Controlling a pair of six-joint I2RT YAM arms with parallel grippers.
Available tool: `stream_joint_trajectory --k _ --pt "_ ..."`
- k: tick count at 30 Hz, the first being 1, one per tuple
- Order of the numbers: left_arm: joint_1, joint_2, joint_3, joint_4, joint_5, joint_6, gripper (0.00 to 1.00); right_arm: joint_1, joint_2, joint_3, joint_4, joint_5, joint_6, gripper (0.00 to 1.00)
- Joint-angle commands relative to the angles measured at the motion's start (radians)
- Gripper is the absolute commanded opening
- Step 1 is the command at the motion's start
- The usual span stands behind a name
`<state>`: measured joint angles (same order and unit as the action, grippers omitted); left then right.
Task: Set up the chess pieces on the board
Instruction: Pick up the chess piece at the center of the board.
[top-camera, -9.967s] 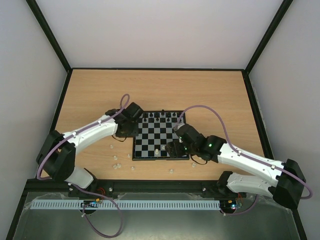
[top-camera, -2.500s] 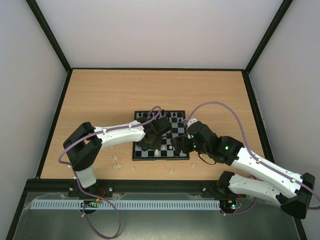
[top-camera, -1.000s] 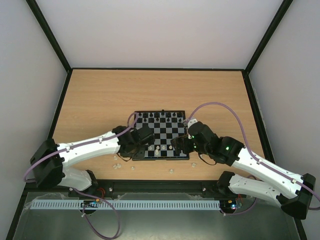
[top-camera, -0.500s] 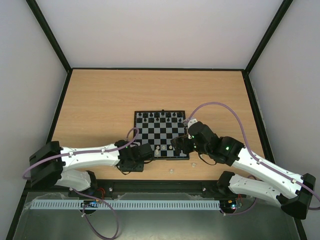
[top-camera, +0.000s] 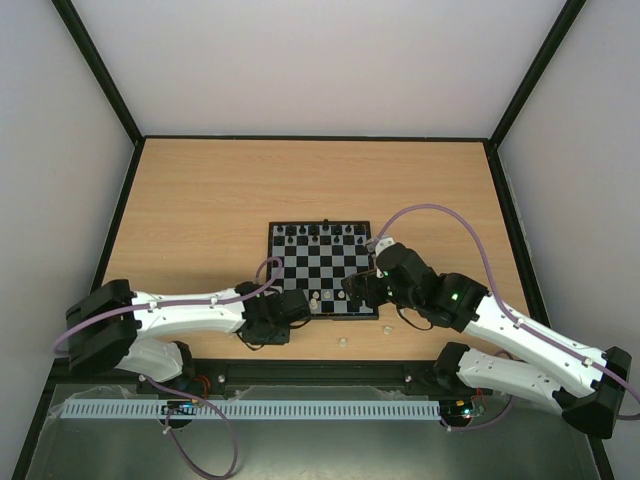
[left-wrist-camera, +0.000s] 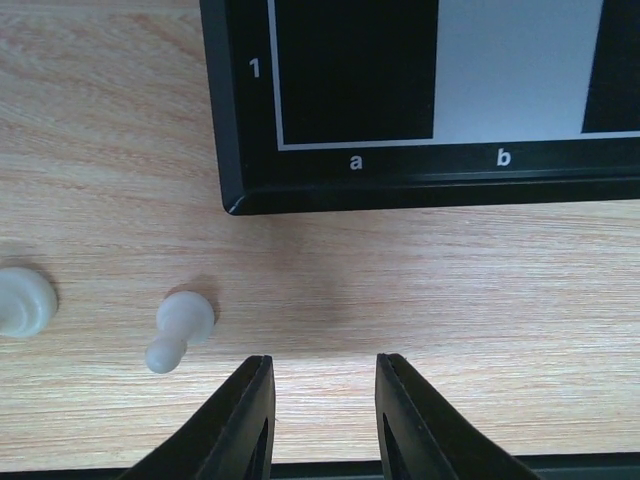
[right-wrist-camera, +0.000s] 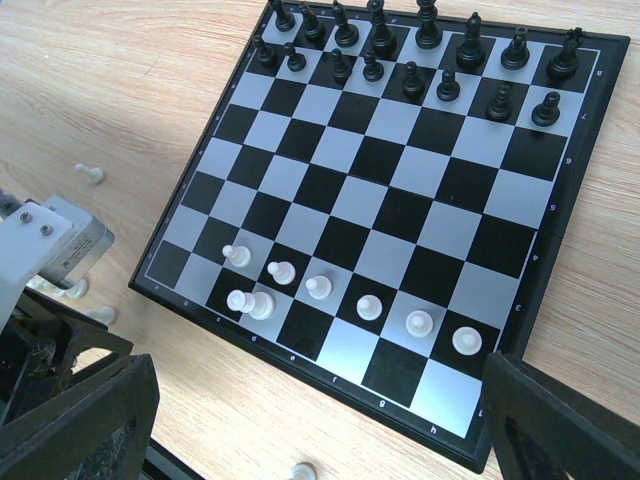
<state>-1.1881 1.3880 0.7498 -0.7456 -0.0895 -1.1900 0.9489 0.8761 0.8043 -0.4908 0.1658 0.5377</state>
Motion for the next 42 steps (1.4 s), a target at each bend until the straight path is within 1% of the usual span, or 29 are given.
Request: stream_joint_trajectory --k 1,4,8,12,15,20,23,30,36,40,42 --pt "-0.014 -0.006 0.038 -0.022 -0.009 -0.002 0.31 -0.003 -0.014 -0.012 -0.002 0.006 -0.01 0.89" --pt "-0.017 -0.009 0.067 -0.077 -0.044 -0.007 0.32 -0.003 -0.013 -0.012 -0.002 0.008 -0.01 0.89" --pt "0.012 -0.053 0.054 -0.132 -0.075 -0.011 0.35 -0.003 -0.011 -0.014 -0.001 0.007 -0.011 0.89" --pt "0.05 -0.106 0.012 -0.158 -0.085 -0.011 0.44 -0.003 -0.009 -0.013 0.0 0.007 -0.011 0.89" --pt "0.072 -0.132 -0.017 -0.161 -0.085 -0.007 0.47 -0.003 -0.009 -0.013 0.0 0.006 -0.011 0.89" --pt "0.097 -0.145 -0.067 -0.137 -0.071 0.006 0.48 -0.003 -0.009 -0.013 -0.002 0.009 -0.01 0.89" --pt "0.1 -0.142 -0.089 -0.105 -0.056 0.012 0.46 -0.003 -0.01 -0.013 -0.003 0.008 -0.009 0.89" --pt "0.1 -0.115 -0.101 -0.045 -0.031 0.031 0.4 -0.003 -0.012 -0.013 -0.005 0.01 -0.007 0.89" --pt "0.099 -0.083 -0.093 -0.031 -0.023 0.047 0.33 -0.003 -0.014 -0.013 -0.006 0.012 -0.007 0.89" --pt "0.101 -0.078 -0.1 -0.029 -0.021 0.051 0.32 -0.002 -0.015 -0.013 -0.005 0.011 -0.007 0.89" --pt "0.102 -0.075 -0.099 -0.029 -0.021 0.054 0.29 -0.002 -0.015 -0.013 -0.005 0.008 -0.007 0.89"
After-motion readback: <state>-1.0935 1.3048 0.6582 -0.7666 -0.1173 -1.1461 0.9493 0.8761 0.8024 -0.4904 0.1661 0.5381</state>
